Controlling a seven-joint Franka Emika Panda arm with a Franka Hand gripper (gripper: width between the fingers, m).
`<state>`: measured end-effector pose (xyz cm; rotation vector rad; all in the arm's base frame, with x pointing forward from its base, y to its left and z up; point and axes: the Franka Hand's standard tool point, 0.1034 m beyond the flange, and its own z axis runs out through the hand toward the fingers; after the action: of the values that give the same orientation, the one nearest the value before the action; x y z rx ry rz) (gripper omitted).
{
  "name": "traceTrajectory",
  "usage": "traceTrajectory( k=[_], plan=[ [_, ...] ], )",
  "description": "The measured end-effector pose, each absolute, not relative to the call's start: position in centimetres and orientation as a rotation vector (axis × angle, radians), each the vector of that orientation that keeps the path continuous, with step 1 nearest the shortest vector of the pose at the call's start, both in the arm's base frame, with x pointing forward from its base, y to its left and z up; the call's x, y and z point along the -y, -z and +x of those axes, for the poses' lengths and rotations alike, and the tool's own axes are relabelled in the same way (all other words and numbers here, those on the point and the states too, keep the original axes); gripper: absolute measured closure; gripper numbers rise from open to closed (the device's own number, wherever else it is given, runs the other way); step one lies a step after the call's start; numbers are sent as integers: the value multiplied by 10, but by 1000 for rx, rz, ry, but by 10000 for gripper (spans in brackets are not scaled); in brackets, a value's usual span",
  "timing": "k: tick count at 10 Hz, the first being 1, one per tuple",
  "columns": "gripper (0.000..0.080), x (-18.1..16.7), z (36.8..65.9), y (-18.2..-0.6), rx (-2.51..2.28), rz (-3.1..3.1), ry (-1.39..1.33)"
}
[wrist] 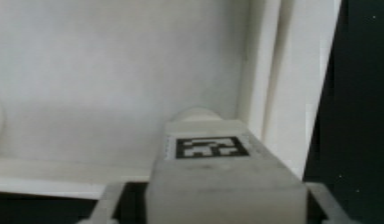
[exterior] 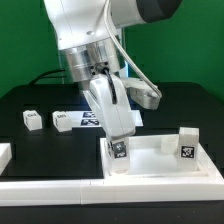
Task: Assemble square table
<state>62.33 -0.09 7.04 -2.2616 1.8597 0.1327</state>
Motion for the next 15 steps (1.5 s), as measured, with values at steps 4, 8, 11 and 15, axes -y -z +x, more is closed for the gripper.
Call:
traceTrajectory(
  k=[4,8,11,15],
  plan=[
    [190,-9,625,-71,-1268,-2697,-60],
    [152,-1,627,-72,-676,-2933,8],
    [151,1,634,-73,-156,-3041,145],
    [427,-1,634,-73,-406,-3009,129]
  ],
)
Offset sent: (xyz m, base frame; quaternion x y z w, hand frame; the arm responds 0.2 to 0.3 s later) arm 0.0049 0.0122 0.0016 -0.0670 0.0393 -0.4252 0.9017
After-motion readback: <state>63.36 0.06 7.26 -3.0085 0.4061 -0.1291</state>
